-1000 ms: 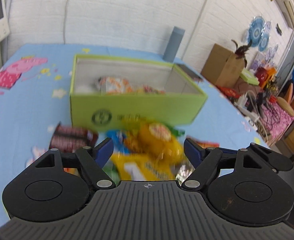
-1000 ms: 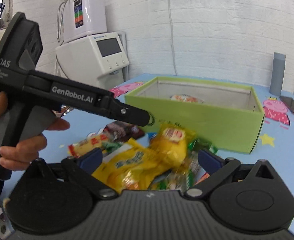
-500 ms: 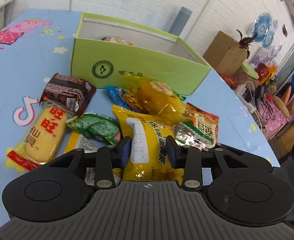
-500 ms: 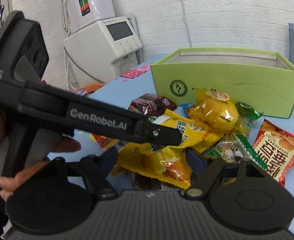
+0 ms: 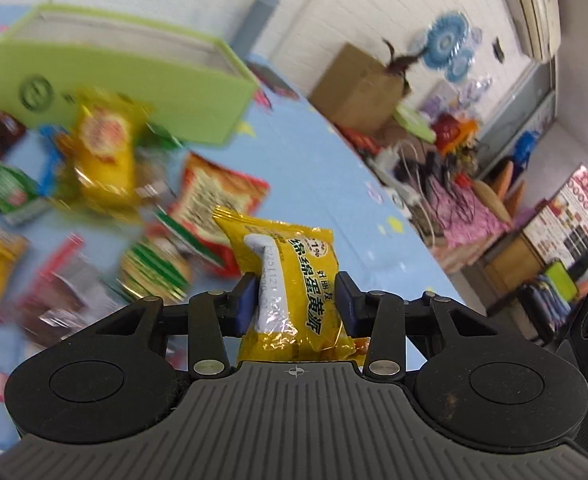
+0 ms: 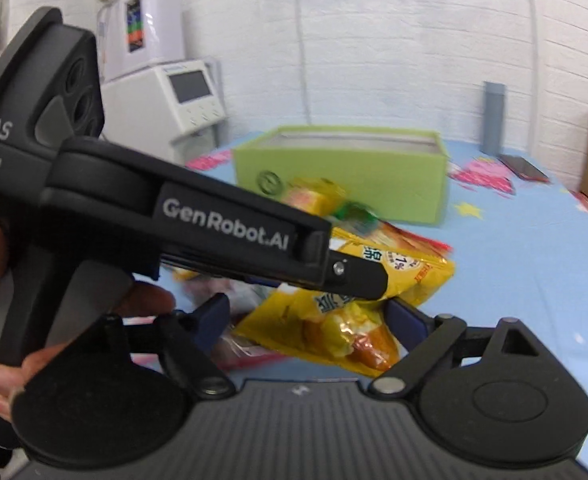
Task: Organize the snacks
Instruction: 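Grasp the yellow chip bag with the left gripper, then carry the yellow chip bag into the green box and release it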
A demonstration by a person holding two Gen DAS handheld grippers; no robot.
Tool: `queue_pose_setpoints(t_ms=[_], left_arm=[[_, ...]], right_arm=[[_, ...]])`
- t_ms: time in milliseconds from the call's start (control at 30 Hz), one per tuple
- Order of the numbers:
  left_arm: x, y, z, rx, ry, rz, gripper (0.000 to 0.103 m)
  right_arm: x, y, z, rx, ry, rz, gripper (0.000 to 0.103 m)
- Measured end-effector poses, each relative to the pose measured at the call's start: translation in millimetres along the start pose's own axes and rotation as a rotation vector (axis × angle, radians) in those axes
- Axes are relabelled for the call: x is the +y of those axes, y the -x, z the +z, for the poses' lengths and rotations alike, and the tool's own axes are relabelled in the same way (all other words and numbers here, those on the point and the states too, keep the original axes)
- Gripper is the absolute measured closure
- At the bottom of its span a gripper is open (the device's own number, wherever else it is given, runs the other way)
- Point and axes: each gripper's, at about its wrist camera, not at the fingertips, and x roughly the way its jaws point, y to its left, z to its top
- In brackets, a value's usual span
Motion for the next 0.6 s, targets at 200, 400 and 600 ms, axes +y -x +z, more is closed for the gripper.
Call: queue_pose_setpoints(t_ms=[200,400,600], left_arm=[[-5,-35,-22,0.107,0.017,-0.005,0.068],[0,-13,-19,0.046,-0.008,0.070,0.032],[-4,-28,-22,0.095,-0.023,0.063,0.037]], right_arm=[[-35,2,-37,0.079,-0.097,-0.027,0.011],[-56,25,-40,-0.009,-0.177,-0.015,0.008],[-56,17,-47,0.003,-0.186,-0.016,0.008]])
